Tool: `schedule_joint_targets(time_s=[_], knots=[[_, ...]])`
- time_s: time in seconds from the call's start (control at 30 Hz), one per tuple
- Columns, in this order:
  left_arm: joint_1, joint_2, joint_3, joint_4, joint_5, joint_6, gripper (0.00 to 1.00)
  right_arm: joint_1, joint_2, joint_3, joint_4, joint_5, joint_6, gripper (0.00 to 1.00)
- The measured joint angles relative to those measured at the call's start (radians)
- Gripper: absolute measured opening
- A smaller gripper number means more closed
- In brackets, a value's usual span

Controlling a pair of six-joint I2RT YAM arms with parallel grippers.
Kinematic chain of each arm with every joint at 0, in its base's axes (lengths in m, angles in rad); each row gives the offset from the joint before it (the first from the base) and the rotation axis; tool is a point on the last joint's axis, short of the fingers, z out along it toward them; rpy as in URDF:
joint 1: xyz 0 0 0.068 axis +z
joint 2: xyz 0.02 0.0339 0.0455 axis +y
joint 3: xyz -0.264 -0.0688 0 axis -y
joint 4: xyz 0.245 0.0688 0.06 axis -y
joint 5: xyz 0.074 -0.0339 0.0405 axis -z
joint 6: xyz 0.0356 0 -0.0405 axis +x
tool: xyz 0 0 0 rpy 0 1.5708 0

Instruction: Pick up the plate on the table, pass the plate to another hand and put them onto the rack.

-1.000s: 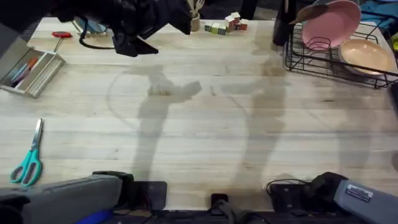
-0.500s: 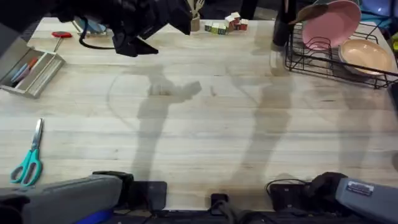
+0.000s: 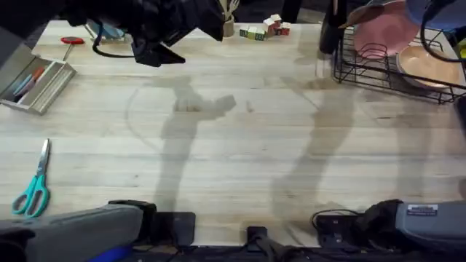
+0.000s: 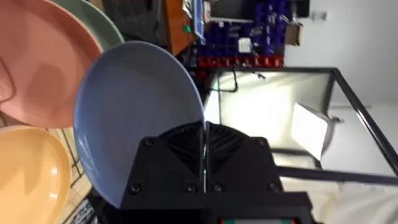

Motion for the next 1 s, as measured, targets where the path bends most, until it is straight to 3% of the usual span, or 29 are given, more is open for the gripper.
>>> schedule_joint_targets(time_s=[0.33, 1.0], knots=[[0.0, 0.0, 0.0, 0.0, -0.001, 0.0, 0.993, 0.005, 0.065, 0.0, 0.001, -0.111, -0.032, 0.029], [0.0, 0.0, 0.0, 0.0, -0.002, 0.0, 0.993, 0.045, 0.179, 0.0, -0.015, -0.129, -0.131, 0.029]])
